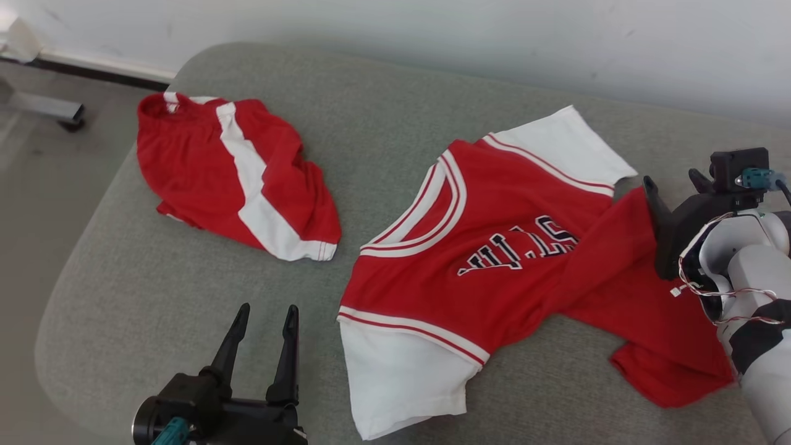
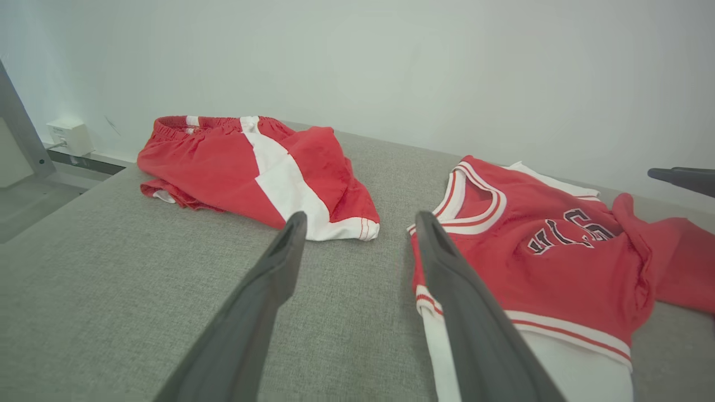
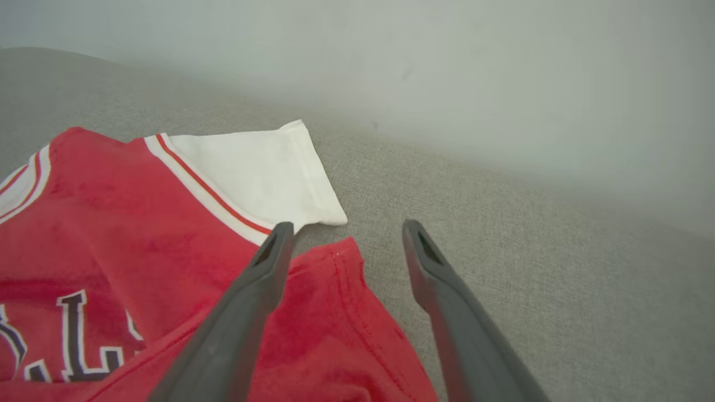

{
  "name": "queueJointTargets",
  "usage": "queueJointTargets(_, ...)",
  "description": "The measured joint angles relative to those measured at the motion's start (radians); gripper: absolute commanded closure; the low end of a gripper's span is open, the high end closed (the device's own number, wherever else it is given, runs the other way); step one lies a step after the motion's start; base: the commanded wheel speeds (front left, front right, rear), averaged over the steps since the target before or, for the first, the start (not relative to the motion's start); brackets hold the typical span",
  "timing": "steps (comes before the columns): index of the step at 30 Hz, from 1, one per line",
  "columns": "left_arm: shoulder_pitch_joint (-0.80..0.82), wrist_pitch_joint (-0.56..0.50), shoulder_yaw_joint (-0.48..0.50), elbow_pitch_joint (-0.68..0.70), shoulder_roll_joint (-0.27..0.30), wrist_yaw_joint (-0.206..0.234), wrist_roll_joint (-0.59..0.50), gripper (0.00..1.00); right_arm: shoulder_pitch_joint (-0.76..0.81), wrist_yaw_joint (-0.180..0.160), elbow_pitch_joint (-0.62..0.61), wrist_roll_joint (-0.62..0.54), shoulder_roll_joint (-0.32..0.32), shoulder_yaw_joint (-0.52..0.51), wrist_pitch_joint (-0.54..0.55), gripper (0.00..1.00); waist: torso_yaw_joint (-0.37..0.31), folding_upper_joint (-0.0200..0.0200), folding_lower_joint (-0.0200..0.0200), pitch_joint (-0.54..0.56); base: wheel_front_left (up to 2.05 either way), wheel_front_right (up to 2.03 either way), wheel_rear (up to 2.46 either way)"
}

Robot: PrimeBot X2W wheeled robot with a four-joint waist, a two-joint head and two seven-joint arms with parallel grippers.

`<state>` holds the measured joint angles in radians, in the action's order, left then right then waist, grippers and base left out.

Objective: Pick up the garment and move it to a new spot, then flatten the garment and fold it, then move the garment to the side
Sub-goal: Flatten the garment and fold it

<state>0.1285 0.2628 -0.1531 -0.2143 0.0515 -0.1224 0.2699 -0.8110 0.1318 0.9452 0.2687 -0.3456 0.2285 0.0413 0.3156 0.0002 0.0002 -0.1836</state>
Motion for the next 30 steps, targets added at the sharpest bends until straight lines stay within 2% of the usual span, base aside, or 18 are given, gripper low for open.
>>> queueJointTargets(6, 0.016, 0.0, -0.023, 0.002, 0.0, 0.01, 0.024, 0.0, -0.063, 0.0, 0.105, 0.02, -0.016, 0.032, 0.038, 0.0, 0.047, 0.0, 0.0, -0.041, 0.0, 0.0, 0.0)
queueJointTargets(13, 0.024, 0.0, -0.028, 0.009, 0.0, 0.021, 0.039, 0.0, -0.118, 0.0, 0.197, 0.036, -0.026, 0.056, 0.091, 0.0, 0.072, 0.0, 0.0, -0.082, 0.0, 0.0, 0.0)
queueJointTargets(14, 0.027, 0.0, -0.028, 0.011, -0.001, 0.023, 0.04, 0.0, -0.124, 0.0, 0.202, 0.041, -0.026, 0.059, 0.091, 0.53, 0.074, 0.0, 0.0, -0.086, 0.0, 0.0, 0.0)
queueJointTargets(15, 0.029, 0.0, -0.027, 0.012, -0.001, 0.026, 0.041, 0.0, -0.13, 0.0, 0.207, 0.046, -0.024, 0.062, 0.089, 1.0, 0.074, 0.0, 0.0, -0.089, 0.0, 0.0, 0.0)
queueJointTargets(19, 0.032, 0.0, -0.014, 0.012, -0.001, 0.03, 0.043, 0.0, -0.146, 0.0, 0.211, 0.064, -0.017, 0.069, 0.055, 1.0, 0.061, 0.0, 0.0, -0.091, 0.0, 0.0, 0.0)
queueJointTargets(26, 0.019, 0.0, 0.016, 0.009, -0.001, 0.03, 0.031, 0.0, -0.149, 0.0, 0.178, 0.107, -0.013, 0.083, -0.08, 1.0, 0.021, 0.0, -0.0001, -0.065, 0.0, 0.0, 0.0)
queueJointTargets(30, -0.008, 0.0, 0.045, 0.009, -0.001, 0.028, 0.013, 0.0, -0.1, 0.0, 0.132, 0.156, -0.011, 0.099, -0.173, 1.0, -0.019, 0.0, -0.0002, -0.033, 0.0, 0.0, 0.0)
